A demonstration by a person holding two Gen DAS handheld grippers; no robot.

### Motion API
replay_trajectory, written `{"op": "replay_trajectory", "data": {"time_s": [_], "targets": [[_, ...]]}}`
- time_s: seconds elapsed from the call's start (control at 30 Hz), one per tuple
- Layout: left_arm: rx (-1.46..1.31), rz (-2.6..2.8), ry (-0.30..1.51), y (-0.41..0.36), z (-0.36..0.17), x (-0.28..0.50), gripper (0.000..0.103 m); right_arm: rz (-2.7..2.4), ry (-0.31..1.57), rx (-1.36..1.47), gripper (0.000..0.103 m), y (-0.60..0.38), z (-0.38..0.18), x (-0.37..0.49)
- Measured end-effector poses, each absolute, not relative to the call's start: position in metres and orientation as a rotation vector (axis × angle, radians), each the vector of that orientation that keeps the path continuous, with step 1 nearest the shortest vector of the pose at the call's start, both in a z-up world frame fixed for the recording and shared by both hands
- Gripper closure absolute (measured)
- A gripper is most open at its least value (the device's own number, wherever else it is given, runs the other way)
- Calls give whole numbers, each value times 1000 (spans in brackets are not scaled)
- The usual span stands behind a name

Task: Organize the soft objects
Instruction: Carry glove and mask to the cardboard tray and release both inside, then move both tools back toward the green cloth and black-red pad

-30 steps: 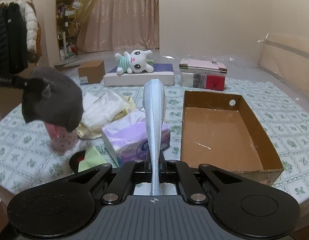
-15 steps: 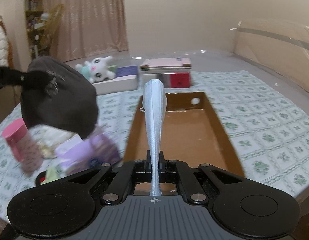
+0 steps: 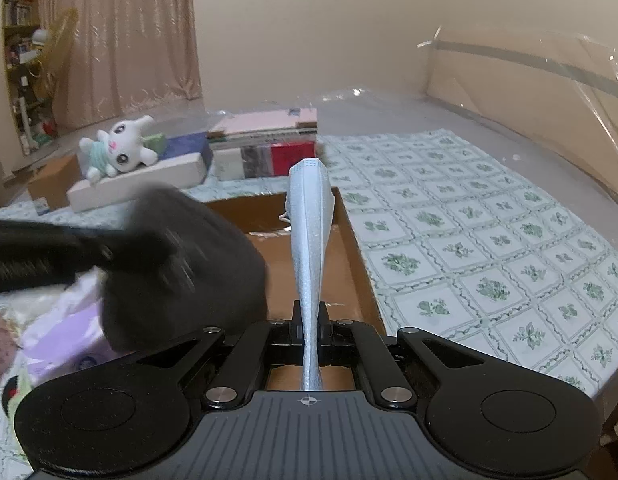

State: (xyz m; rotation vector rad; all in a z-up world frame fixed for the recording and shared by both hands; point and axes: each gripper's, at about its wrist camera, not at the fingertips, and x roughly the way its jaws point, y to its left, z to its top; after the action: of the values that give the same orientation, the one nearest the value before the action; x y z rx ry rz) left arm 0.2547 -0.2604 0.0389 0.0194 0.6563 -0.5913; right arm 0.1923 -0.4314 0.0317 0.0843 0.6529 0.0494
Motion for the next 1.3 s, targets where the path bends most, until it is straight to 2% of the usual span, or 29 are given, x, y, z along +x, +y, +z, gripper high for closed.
{"op": "replay_trajectory", "data": {"time_s": [0.03,0.13,0.67,0.7,0.77,0.8,0.83,1.3], "targets": [[30,-590,671,-261,34,255,66,48,662,87,100,-432,29,195],[38,-583,676,-252,27,248,61,54,679,97,100,-434,22,198],[-50,-383,652,-153,32,185,54,95,647,156,100,-434,18,231],[-57,-375,654,-148,31,182,53,101,647,159,95,-434,18,233],[-63,-358,657,-140,30,177,52,103,645,162,56,-435,18,236],[-63,-349,658,-136,30,174,52,98,629,168,23,-436,18,235],[-64,-342,659,-132,30,171,52,96,608,170,18,-437,19,232],[-87,-192,675,-71,18,120,49,103,609,209,18,-419,30,160]]}}
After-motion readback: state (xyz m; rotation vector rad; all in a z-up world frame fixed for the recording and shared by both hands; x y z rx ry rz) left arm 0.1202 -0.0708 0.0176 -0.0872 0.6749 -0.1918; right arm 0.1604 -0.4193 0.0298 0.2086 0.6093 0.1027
